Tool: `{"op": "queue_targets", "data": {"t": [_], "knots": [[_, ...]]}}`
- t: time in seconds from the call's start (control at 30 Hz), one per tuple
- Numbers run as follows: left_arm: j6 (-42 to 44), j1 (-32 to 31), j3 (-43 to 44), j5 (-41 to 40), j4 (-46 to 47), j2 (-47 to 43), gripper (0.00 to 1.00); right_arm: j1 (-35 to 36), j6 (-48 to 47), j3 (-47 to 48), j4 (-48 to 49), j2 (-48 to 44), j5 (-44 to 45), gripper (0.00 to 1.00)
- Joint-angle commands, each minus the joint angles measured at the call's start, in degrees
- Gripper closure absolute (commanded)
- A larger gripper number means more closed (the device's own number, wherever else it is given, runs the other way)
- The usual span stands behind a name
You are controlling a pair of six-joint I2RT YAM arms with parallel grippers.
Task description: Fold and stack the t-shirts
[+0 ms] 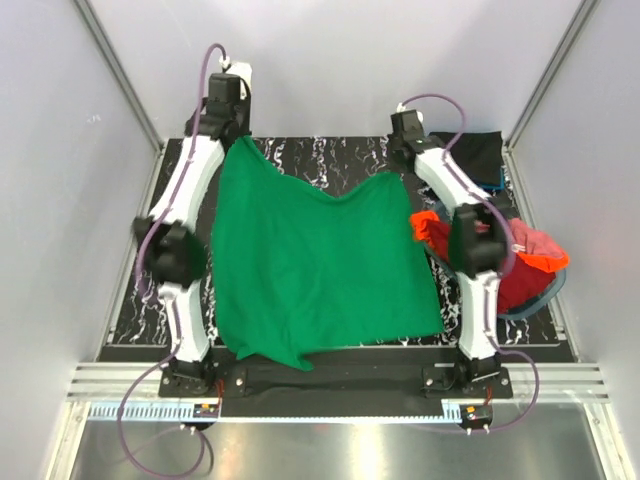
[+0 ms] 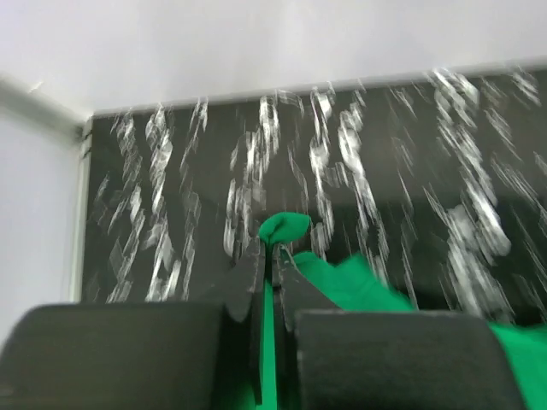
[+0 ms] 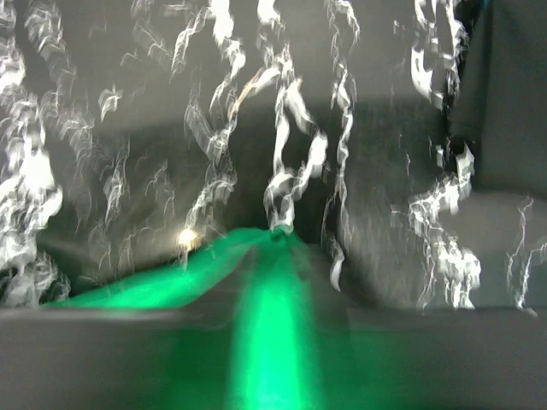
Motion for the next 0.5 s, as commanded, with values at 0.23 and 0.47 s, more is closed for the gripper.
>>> {"op": "queue_targets", "data": {"t": [0.23,0.47], "knots": [[-10.7,6.9,19.9,5.6,-6.6,18.9,0.01,-2.5,0.8,54.6,-23.9,26.9,-4.3,0.00],[-15.0,6.8,-4.1,1.1,-6.6,-3.3,0.01,-1.4,6.1,2.2,0.6,-3.3,-7.8,0.00]]}}
